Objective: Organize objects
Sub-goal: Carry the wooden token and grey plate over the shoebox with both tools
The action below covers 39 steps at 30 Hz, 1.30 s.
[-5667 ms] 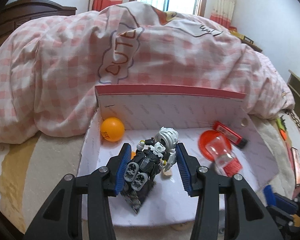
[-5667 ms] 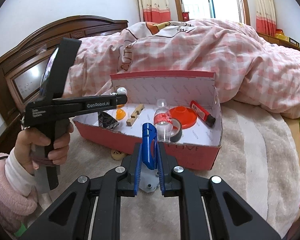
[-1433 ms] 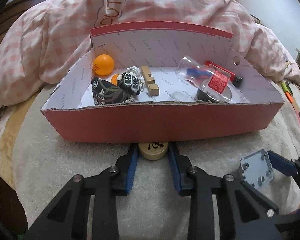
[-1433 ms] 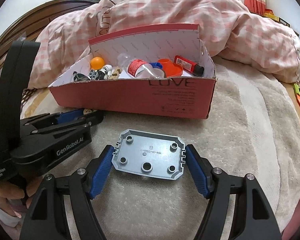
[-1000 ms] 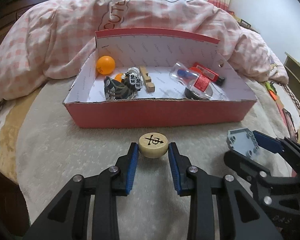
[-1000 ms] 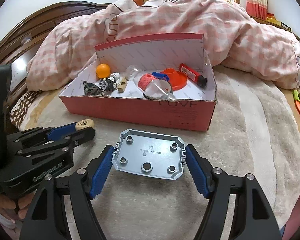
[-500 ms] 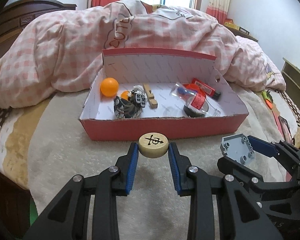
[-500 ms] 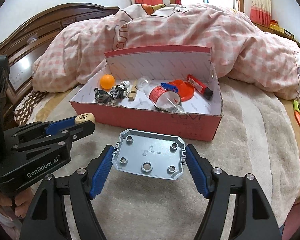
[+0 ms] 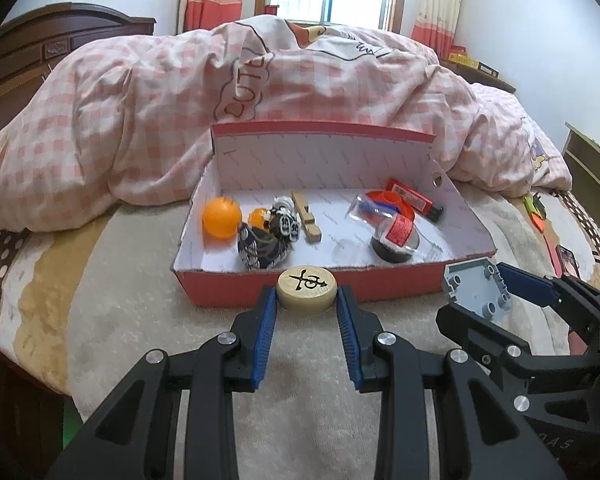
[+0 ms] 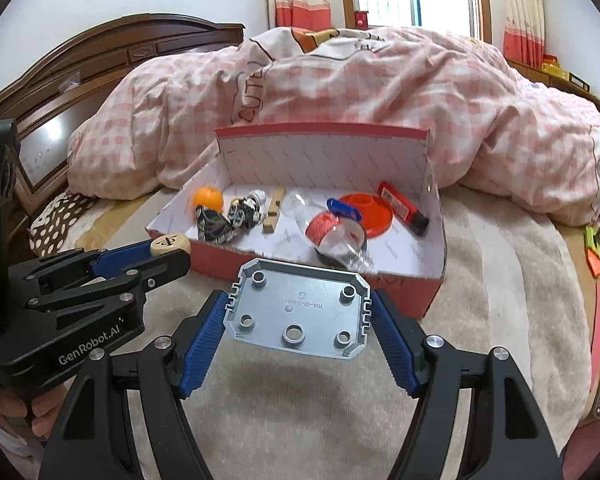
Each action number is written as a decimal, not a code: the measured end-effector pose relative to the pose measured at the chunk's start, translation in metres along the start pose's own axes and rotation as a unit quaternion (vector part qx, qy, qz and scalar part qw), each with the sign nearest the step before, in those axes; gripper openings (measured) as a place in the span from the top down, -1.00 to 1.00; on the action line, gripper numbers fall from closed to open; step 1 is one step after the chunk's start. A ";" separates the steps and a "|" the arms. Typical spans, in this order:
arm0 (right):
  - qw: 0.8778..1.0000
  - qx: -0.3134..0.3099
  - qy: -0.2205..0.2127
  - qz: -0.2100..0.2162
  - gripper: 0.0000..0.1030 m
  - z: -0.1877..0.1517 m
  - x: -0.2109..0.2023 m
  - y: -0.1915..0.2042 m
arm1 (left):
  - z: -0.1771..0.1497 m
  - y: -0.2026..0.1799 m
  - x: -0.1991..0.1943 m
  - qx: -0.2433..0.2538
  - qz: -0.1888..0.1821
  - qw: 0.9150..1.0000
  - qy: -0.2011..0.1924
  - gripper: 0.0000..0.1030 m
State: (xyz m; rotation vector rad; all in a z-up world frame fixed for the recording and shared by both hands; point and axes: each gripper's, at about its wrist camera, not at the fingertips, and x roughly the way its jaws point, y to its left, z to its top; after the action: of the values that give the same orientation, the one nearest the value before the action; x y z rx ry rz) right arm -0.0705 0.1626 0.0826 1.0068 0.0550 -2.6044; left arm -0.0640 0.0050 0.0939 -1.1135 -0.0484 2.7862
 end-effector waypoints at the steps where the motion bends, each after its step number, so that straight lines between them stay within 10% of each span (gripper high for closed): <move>1: 1.000 -0.002 -0.002 -0.001 -0.42 0.002 0.000 0.000 | 0.003 0.000 0.000 0.001 0.001 1.000 -0.002 0.42; 20: 0.999 -0.011 -0.023 -0.023 -0.42 0.051 0.033 -0.011 | 0.055 0.012 0.041 -0.004 0.026 1.000 -0.013 0.41; 39: 0.999 0.000 0.029 -0.046 -0.43 0.060 0.096 -0.025 | 0.068 0.018 0.114 -0.008 0.046 0.996 0.073 0.23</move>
State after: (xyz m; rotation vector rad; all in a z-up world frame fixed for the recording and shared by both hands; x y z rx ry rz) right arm -0.1836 0.1478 0.0619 1.1057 0.1185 -2.6570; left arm -0.1947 0.0050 0.0639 -1.3542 -0.0032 2.7777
